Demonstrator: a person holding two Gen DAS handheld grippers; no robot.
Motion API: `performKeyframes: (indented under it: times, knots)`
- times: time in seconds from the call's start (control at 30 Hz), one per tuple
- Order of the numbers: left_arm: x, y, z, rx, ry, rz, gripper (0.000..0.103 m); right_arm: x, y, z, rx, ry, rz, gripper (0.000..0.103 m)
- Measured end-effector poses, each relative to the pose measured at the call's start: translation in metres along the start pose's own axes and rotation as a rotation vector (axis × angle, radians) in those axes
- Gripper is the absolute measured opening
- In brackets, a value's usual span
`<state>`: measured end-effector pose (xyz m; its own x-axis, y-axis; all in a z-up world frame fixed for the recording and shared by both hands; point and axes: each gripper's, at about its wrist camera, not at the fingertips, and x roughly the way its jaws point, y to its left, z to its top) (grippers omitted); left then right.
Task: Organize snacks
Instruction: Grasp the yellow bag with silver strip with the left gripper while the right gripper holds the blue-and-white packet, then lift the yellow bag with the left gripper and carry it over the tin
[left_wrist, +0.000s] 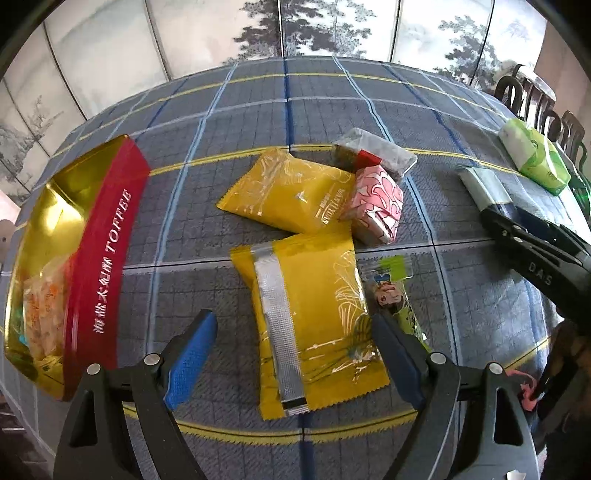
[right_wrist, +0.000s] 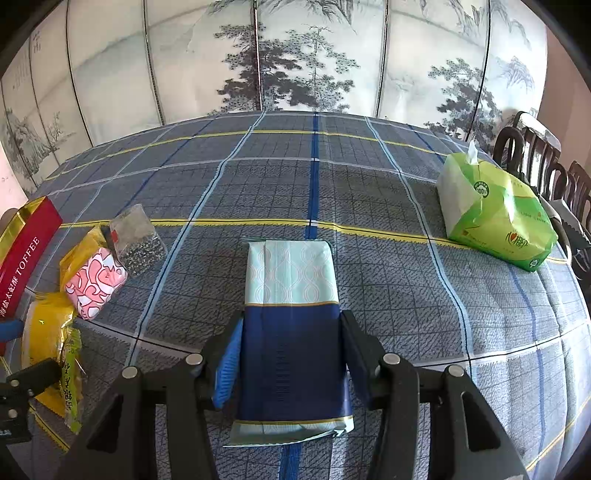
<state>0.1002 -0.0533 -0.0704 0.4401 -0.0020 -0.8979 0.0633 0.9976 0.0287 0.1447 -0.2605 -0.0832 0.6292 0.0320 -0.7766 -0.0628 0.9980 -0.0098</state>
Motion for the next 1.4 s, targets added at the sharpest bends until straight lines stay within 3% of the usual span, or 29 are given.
performKeyframes:
  times: [0.53,0.77,0.87,1.0,1.23,1.4]
  knots:
    - [0.004,0.023,0.001,-0.045,0.019,0.013,0.084,0.0,0.001,-0.002,-0.001,0.0,0.001,0.053]
    - [0.009,0.015,0.008,0.005,0.015,0.018,0.084,0.0,0.001,-0.002,-0.001,0.0,0.001,0.053]
    - [0.013,0.015,0.011,0.006,0.02,0.008,0.079,0.0,0.001,-0.002,-0.001,0.0,0.001,0.053]
    - [0.012,0.016,0.013,-0.001,0.015,-0.027,0.061,0.0,0.0,-0.002,-0.001,-0.001,0.0,0.053]
    - [0.01,0.017,0.013,-0.001,0.012,-0.055,0.051,0.0,0.001,-0.002,-0.001,-0.001,0.0,0.053]
    - [0.007,0.021,0.011,-0.014,0.009,-0.069,0.05,0.0,0.001,-0.002,-0.002,0.0,-0.001,0.053]
